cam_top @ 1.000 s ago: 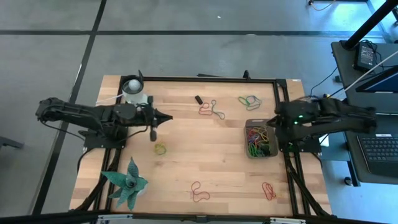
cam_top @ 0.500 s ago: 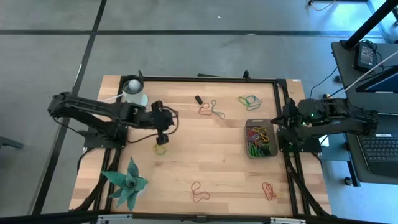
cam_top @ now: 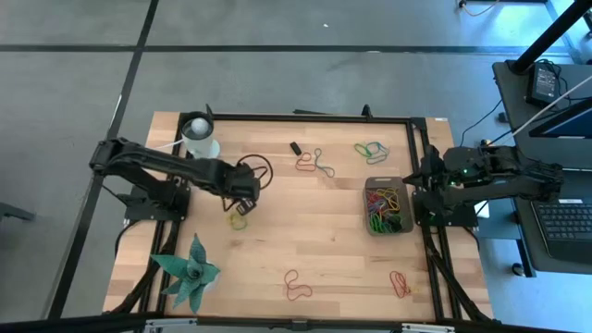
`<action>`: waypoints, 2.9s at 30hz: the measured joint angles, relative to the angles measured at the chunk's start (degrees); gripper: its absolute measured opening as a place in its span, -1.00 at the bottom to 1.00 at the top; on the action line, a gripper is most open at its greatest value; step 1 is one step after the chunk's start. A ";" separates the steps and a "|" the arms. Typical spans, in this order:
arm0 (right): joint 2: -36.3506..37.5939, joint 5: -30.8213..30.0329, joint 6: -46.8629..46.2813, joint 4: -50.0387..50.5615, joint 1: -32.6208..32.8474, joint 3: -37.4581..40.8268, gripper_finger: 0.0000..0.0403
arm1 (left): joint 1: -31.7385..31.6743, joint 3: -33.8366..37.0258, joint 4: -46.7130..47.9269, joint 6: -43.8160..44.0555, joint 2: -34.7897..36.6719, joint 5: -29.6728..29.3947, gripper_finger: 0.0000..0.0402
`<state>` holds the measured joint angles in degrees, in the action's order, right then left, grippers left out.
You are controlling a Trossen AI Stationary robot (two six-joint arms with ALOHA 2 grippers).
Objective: Pick and place rubber bands into bin
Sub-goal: Put the green rubber band into the black bin
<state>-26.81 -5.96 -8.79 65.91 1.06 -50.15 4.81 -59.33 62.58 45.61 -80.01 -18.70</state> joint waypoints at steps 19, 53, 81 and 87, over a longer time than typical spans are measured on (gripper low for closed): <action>0.00 -0.02 -4.62 0.02 0.00 0.04 -0.98 | 2.57 0.00 0.04 2.44 -15.54 16.97 -0.57; 0.00 -0.04 -6.12 -0.04 0.00 0.04 -0.94 | 6.75 0.02 -12.03 -60.10 -17.11 14.26 -0.44; -0.02 -0.07 -5.69 -0.07 0.00 0.04 -0.94 | 6.68 0.48 -10.77 -59.85 -22.99 14.71 -0.83; -0.02 -0.07 -5.57 -0.07 0.00 0.04 -0.94 | 6.76 -5.81 -8.51 -58.38 -23.19 16.76 -0.98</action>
<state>-26.83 -6.02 -14.36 65.84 1.06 -50.11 11.57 -65.14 54.07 -12.78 -103.20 -1.94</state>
